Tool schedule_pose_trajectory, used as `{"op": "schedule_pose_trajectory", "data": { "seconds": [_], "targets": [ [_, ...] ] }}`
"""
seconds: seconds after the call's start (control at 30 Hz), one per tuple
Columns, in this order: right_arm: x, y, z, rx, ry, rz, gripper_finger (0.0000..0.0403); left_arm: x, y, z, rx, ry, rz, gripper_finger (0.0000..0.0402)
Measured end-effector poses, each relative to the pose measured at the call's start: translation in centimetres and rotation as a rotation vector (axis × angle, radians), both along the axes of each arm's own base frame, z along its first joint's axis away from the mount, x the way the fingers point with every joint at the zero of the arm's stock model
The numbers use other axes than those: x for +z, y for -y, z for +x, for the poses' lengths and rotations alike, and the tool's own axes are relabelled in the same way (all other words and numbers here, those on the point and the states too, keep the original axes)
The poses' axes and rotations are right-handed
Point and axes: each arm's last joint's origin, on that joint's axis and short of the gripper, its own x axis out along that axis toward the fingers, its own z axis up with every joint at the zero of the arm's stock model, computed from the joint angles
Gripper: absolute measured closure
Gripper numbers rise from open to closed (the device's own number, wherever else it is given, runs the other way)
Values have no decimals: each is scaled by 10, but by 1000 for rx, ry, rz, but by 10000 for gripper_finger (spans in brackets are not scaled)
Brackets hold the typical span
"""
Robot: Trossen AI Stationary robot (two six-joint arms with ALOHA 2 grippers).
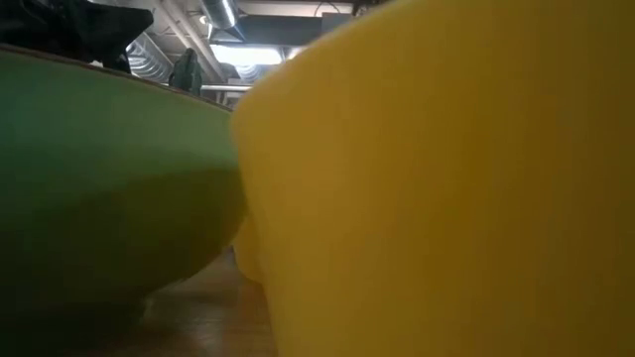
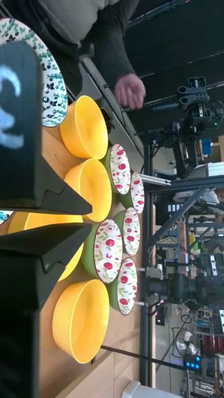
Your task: Pick & Place Mini bowls
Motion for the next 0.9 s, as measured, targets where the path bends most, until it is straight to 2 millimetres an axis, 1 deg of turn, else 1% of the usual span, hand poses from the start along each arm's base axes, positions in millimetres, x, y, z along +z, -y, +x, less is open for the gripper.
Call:
{"op": "schedule_pose_trajectory", "data": {
  "seconds": [0.77, 0.9],
  "targets": [
    [0, 0, 0, 0, 0, 0, 368, 0, 0, 0, 0, 4, -1, 398],
    [0, 1, 0, -35, -1, -3, 368, 1, 0, 0, -14, 17, -45, 398]
  ]
}}
